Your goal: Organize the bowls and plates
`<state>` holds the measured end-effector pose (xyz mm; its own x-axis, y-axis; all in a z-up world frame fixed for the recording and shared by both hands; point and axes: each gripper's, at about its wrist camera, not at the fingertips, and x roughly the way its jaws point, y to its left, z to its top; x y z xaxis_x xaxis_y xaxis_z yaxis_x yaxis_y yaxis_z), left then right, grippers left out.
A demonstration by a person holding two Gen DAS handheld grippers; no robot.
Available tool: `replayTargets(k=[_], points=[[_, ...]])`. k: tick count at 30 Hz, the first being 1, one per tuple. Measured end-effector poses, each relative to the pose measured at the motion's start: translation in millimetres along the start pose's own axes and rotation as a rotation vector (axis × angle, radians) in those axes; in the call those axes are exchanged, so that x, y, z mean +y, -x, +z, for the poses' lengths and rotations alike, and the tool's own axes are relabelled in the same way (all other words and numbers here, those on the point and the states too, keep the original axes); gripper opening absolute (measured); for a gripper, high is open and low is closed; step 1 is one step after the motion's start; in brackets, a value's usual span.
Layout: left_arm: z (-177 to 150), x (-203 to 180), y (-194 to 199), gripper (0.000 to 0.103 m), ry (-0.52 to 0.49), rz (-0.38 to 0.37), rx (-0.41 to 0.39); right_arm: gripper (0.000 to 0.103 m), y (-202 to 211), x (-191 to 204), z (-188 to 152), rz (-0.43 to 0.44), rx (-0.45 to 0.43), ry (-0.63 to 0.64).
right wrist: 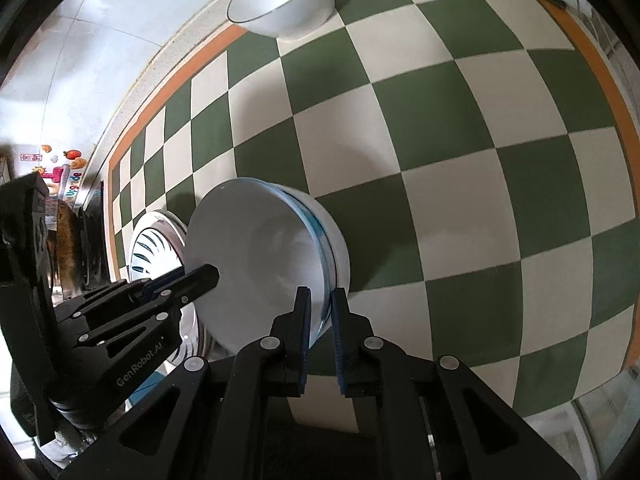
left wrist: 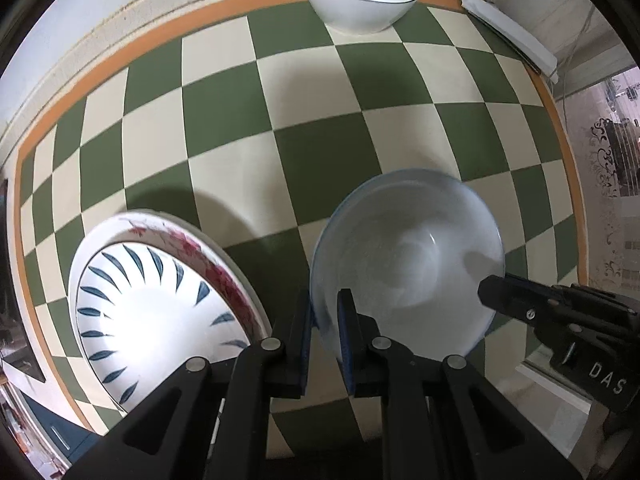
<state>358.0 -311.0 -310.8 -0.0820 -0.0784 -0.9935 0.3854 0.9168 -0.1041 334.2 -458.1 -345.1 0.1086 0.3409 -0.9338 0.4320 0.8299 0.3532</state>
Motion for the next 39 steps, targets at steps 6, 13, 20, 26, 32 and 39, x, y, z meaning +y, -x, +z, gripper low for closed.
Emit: replayTargets(k=[6, 13, 20, 26, 32, 39], points=[[1.1, 9.9, 29.0, 0.012, 0.024, -0.020, -0.038, 0.014, 22.4, 2.2, 7.2, 0.026, -0.024, 0.012], [57.5, 31.3, 71.8, 0.030, 0.125, -0.048, -0.165, 0.045, 63.2, -2.9, 49.7, 0.090, -0.108, -0.017], [153.6, 41.8, 59.2, 0.030, 0.190, -0.093, -0.167, 0.046, 73.6, -5.2, 135.6, 0.116, -0.180, -0.045], [218.2, 44.3, 26.6, 0.030, 0.210, -0.107, -0.099, 0.046, 58.0, -3.2, 206.5, 0.071, -0.203, -0.054], [248.6, 40.6, -10.5, 0.029, 0.198, -0.085, -0.028, 0.046, 21.6, -1.7, 254.7, 0.009, -0.149, -0.055], [252.6, 25.5, -21.9, 0.008, 0.126, -0.057, -0.049, 0.010, -4.6, -6.1, 272.5, -0.019, -0.121, -0.042]])
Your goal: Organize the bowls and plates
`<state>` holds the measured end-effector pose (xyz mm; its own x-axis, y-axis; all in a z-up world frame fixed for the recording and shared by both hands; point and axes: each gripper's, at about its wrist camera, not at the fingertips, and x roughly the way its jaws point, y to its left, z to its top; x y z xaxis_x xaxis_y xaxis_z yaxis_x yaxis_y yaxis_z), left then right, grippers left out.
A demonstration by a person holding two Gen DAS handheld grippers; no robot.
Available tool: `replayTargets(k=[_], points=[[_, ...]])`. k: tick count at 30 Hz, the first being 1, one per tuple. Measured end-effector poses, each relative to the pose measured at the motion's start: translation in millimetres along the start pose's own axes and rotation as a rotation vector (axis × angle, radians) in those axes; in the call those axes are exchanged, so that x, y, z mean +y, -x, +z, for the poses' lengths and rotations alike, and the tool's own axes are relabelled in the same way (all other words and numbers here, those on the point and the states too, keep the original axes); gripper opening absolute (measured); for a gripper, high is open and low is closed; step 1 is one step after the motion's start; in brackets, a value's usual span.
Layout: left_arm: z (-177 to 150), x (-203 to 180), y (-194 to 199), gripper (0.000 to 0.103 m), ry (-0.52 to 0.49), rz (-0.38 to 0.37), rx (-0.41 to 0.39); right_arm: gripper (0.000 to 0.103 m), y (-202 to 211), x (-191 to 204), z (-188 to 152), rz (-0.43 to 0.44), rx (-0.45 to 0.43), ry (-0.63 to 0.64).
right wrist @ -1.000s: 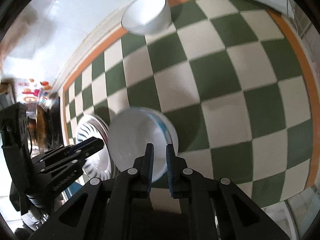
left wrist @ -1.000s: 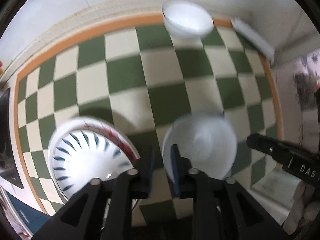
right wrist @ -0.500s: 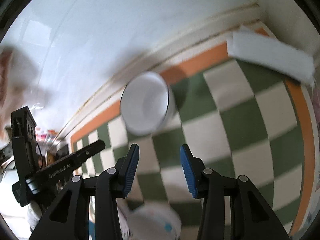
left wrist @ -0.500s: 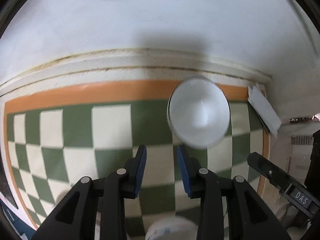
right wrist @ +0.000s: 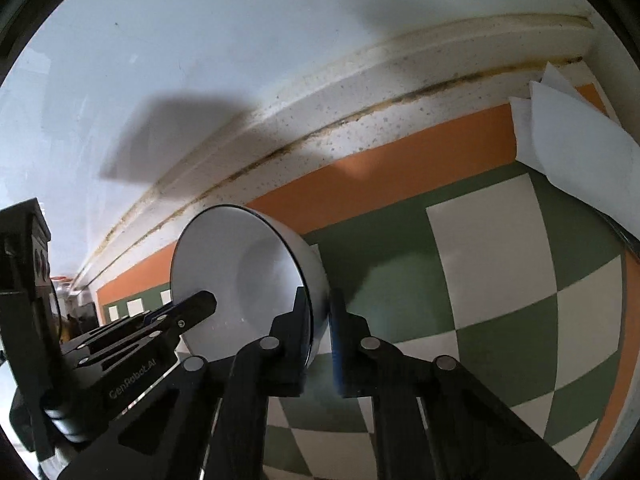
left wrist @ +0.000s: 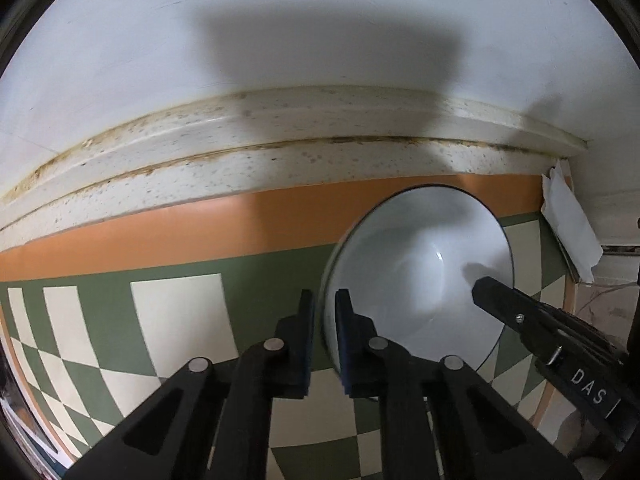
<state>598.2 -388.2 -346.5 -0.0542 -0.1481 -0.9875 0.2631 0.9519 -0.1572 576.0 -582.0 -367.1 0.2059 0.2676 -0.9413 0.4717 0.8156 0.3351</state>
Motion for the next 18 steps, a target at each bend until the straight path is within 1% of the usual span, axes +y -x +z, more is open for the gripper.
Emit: replayTargets(k=[2, 6, 9, 14, 18], points=[[-1.1, -3.4, 0.6, 0.008, -0.007, 0.014, -0.004, 0.010, -0.2, 1.1, -1.0, -0.007, -0.005, 0.010], [-4.2, -5.6, 4.8, 0.008, -0.011, 0.008, -0.009, 0.009, -0.2, 0.8, -2.2, -0.019, -0.007, 0.012], [-10.7, -10.0, 13.6, 0.008, -0.019, 0.016, -0.026, 0.009, 3.0, 3.9, -7.9, -0.019, -0.005, 0.013], [-33.7, -11.2, 43.0, 0.008, -0.028, -0.009, -0.063, 0.009, 24.2, 9.2, -24.0, -0.007, -0.023, 0.029], [-57.0, -16.3, 73.2, 0.008, -0.062, -0.014, -0.102, 0.010, 48.6, 18.8, -50.5, 0.006, -0.042, 0.056]])
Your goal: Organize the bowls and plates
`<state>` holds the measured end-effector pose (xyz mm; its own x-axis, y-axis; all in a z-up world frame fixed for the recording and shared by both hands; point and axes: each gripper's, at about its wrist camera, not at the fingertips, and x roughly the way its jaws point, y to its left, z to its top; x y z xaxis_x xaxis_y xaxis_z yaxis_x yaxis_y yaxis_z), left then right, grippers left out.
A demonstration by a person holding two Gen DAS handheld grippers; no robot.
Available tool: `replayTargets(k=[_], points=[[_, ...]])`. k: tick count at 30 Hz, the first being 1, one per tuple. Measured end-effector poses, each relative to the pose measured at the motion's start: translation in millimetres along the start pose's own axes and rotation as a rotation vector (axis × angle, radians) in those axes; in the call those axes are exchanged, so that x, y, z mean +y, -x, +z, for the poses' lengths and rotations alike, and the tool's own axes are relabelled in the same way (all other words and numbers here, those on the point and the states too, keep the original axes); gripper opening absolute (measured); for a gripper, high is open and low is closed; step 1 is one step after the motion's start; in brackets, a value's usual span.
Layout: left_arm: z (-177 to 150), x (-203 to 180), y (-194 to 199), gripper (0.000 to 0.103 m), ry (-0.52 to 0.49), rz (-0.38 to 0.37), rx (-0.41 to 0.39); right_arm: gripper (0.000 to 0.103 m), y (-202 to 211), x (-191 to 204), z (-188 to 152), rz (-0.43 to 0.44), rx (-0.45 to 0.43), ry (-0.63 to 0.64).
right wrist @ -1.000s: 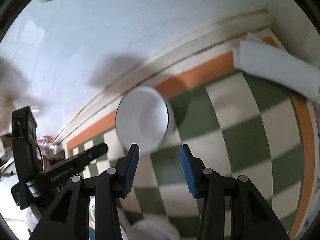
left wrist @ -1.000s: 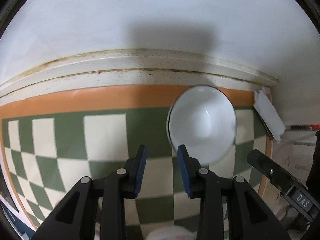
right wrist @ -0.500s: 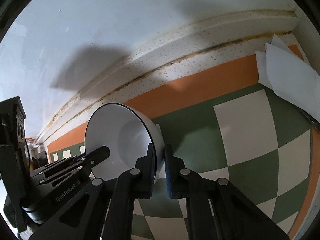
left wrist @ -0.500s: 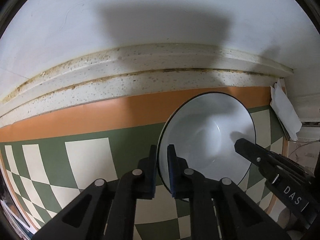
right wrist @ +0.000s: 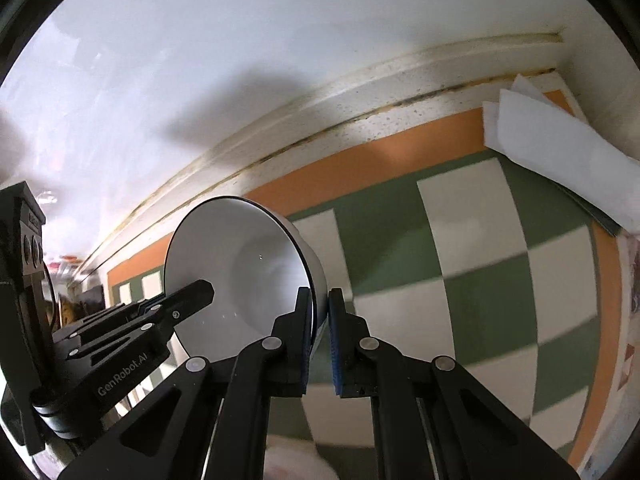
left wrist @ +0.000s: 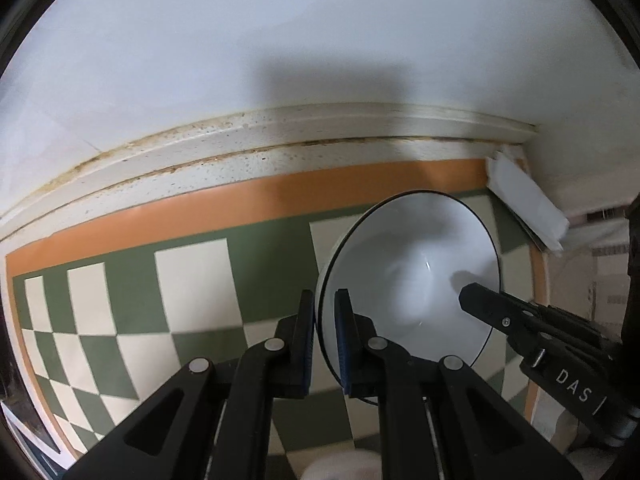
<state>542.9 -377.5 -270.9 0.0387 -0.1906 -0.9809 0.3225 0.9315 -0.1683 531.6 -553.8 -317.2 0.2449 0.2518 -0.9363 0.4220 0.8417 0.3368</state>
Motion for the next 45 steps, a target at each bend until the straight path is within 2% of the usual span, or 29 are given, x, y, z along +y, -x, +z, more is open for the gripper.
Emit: replayTargets(k=[10, 17, 24, 33, 45], points=[[-69.2, -3.8, 63.8, 0.008, -0.058, -0.033, -0.067, 0.010, 64.9, 22.4, -85.2, 0.015, -0.040, 0.060], [-118.2, -4.0, 76.4, 0.008, -0.084, -0.044, -0.064, 0.010, 94.6, 29.2, -148.5, 0.014, -0.048, 0.080], [-157.0, 0.0, 81.5, 0.008, -0.105, -0.029, -0.066, 0.010, 97.4, 30.2, -191.9, 0.021, -0.041, 0.074], [-184.0, 7.7, 58.7, 0.008, -0.095, -0.028, -0.012, 0.011, 75.4, 19.2, -222.3, 0.029, 0.012, 0.032], [-191.6, 3.3, 25.4, 0.008, -0.117, 0.007, 0.054, 0.011, 47.8, 3.0, -227.8, -0.011, 0.062, 0.016]])
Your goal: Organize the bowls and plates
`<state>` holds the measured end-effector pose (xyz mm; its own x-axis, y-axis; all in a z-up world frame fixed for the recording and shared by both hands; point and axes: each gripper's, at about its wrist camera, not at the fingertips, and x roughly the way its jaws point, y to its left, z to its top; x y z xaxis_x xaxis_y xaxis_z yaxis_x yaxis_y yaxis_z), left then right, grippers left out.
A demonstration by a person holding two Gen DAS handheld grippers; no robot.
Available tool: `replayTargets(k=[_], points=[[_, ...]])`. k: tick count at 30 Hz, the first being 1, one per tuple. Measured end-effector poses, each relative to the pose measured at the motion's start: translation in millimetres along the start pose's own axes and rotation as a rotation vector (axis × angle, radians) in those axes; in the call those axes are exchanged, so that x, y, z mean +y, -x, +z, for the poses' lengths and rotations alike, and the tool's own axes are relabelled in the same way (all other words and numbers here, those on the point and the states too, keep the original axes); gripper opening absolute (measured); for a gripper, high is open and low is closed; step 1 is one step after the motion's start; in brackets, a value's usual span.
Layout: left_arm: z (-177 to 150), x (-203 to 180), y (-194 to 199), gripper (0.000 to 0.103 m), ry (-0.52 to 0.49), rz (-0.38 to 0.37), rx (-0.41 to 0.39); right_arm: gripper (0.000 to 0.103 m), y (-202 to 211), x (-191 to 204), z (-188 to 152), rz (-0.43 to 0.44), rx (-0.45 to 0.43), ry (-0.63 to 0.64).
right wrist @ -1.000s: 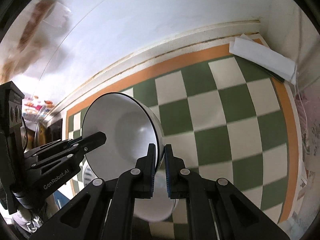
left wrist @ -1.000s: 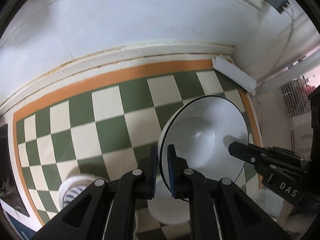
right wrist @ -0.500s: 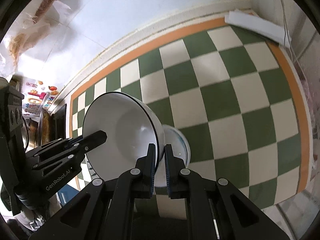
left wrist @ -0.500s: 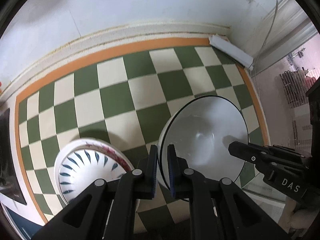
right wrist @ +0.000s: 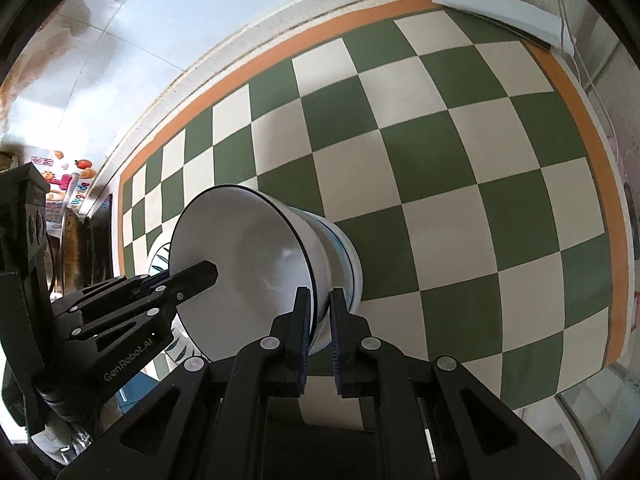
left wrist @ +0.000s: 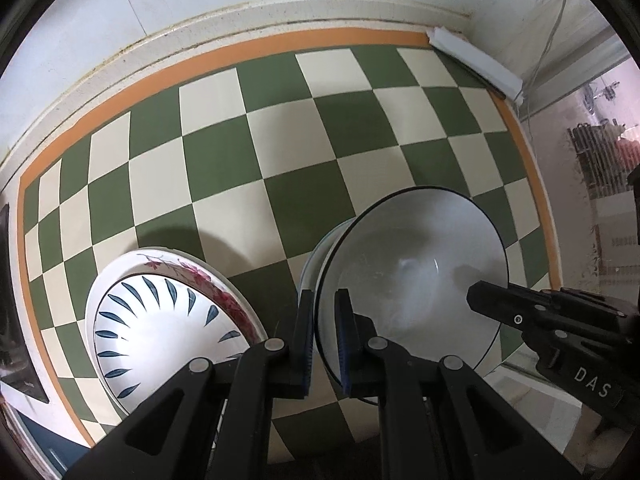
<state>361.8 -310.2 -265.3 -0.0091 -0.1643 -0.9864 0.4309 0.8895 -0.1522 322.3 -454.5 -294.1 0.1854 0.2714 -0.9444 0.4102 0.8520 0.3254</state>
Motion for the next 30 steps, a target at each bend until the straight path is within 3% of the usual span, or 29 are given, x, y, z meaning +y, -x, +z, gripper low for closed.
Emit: replayTargets(k=[15, 23, 28, 30], points=[[1.3, -1.3, -21.8, 0.009, -0.020, 0.065, 0.045, 0.011, -27.2, -2.7, 7.1, -0.019, 0.056, -0.011], [-1.0, -1.8, -14.0, 0.012, -0.020, 0.052, 0.069, 0.014, -25.7, 3.8, 8.6, -0.053, 0.072, 0.006], [-7.0, -1.0, 19.3, 0.024, -0.037, 0.036, 0.023, 0.018, -8.6, 14.2, -0.3, -0.069, 0.059, 0.043], [-9.8, 0.9, 35.4, 0.029, -0.042, 0.036, -0.006, 0.028, 3.9, 21.3, -6.0, -0.068, 0.043, 0.062]])
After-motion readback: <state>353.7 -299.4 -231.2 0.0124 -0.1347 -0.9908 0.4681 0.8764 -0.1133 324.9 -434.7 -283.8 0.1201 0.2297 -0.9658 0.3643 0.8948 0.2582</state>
